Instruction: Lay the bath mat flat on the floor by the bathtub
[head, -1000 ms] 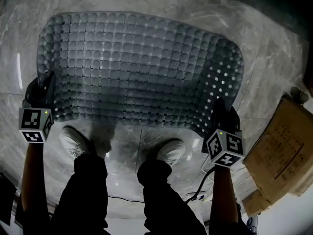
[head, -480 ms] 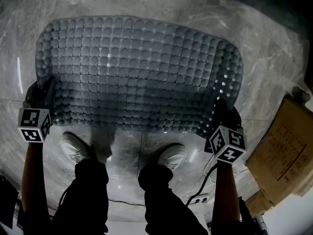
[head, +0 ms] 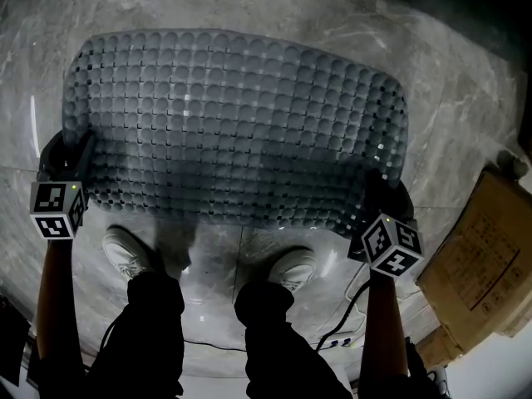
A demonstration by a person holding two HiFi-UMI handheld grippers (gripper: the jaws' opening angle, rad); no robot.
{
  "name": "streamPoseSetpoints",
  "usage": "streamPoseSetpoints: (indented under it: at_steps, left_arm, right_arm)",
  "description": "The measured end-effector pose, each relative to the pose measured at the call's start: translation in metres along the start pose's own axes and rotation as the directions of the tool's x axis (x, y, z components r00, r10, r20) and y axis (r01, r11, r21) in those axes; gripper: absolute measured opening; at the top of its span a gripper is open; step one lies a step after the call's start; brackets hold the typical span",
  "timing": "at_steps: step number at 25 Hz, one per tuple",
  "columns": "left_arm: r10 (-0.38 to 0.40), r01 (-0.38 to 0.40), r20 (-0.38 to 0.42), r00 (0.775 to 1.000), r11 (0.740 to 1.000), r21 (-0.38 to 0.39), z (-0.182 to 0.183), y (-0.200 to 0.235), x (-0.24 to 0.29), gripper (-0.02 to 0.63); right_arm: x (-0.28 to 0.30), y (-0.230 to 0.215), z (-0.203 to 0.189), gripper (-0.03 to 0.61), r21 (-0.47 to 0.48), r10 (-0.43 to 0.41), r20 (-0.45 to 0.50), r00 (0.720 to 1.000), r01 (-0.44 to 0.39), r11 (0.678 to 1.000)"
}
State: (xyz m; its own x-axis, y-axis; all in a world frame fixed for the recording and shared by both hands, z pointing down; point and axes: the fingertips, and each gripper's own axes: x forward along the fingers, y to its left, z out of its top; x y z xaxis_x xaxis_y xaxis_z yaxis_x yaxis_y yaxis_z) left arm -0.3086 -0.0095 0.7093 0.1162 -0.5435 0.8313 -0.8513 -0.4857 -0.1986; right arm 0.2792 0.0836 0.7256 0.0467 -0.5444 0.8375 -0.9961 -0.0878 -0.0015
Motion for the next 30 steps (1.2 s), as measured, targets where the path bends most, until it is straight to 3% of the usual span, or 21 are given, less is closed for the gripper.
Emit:
streamPoseSetpoints:
  at_steps: [9, 18, 21, 24, 30]
  left_arm:
    - [0.067, -0.066, -0.025, 0.997, 0.997, 0.041, 0.002, 0.016, -0.008, 0.286]
    - [0.069, -0.069, 0.01, 0.998, 0.998, 0.003, 0.01, 0.016, -0.011, 0.287]
    - [0.044, -0.044, 0.015, 0.999, 0.999, -0.014, 0.007, 0.007, -0.009, 0.276]
    - [0.034, -0.033, 0.027, 0.999, 0.999, -0.033, 0.012, 0.004, -0.014, 0.247]
    - [0.028, -0.026, 0.063, 0.998, 0.999, -0.034, 0.03, -0.006, -0.036, 0.086]
  right_arm:
    - [-0.008, -0.009, 0.011, 0.291, 0.03, -0.033, 0.038, 0.999, 0.031, 0.999]
    - [-0.003, 0.016, 0.01, 0.293, 0.021, 0.029, 0.044, 0.999, -0.03, 0.999]
    - [-0.001, 0.025, 0.007, 0.279, 0.007, 0.055, 0.03, 0.998, -0.055, 0.998]
    - [-0.005, 0.033, 0.012, 0.221, 0.001, 0.073, 0.042, 0.996, -0.073, 0.997]
    - [-0.033, 0.043, 0.032, 0.079, -0.056, 0.078, 0.09, 0.993, -0.073, 0.996]
